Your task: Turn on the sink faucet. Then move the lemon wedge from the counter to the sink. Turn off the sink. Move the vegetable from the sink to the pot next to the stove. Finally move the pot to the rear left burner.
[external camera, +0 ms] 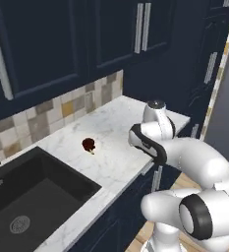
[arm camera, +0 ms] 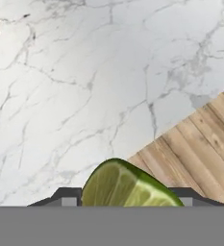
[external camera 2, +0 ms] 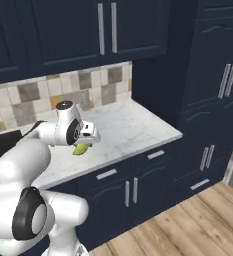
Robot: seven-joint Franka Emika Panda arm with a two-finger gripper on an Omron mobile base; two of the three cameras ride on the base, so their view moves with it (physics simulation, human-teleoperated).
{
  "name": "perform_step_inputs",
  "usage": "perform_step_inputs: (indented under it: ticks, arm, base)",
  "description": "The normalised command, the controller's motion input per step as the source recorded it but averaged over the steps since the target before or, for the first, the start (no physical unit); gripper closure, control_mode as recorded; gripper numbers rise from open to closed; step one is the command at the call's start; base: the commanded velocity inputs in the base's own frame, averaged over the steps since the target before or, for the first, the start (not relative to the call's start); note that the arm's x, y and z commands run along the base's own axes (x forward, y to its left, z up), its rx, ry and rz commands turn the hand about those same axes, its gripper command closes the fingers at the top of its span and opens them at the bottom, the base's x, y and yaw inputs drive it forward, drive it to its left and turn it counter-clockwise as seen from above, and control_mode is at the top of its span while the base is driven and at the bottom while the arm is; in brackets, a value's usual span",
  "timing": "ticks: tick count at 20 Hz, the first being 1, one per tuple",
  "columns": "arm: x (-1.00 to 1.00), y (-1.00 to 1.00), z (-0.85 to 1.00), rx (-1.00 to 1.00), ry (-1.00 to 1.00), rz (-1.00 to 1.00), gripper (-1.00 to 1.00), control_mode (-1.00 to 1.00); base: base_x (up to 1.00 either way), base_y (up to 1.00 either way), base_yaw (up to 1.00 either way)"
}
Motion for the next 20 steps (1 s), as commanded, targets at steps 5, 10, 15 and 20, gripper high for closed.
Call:
perform_step_inputs:
  ticks: [5, 10, 15, 20]
  arm:
    - [0.00, 0.00, 0.00, 0.00, 0.00, 0.00, 1.00, 1.00]
    - [0.00, 0.00, 0.00, 0.00, 0.00, 0.00, 1.00, 1.00]
    - [0.00, 0.00, 0.00, 0.00, 0.00, 0.00, 1.00, 1.00]
    - [0.00, 0.00, 0.00, 0.00, 0.00, 0.00, 1.00, 1.00]
  base:
    - [-0.04, -0.10, -0.51]
    - [0.00, -0.13, -0.52]
    - [0.00, -0.13, -0.52]
    - [0.00, -0.16, -0.52]
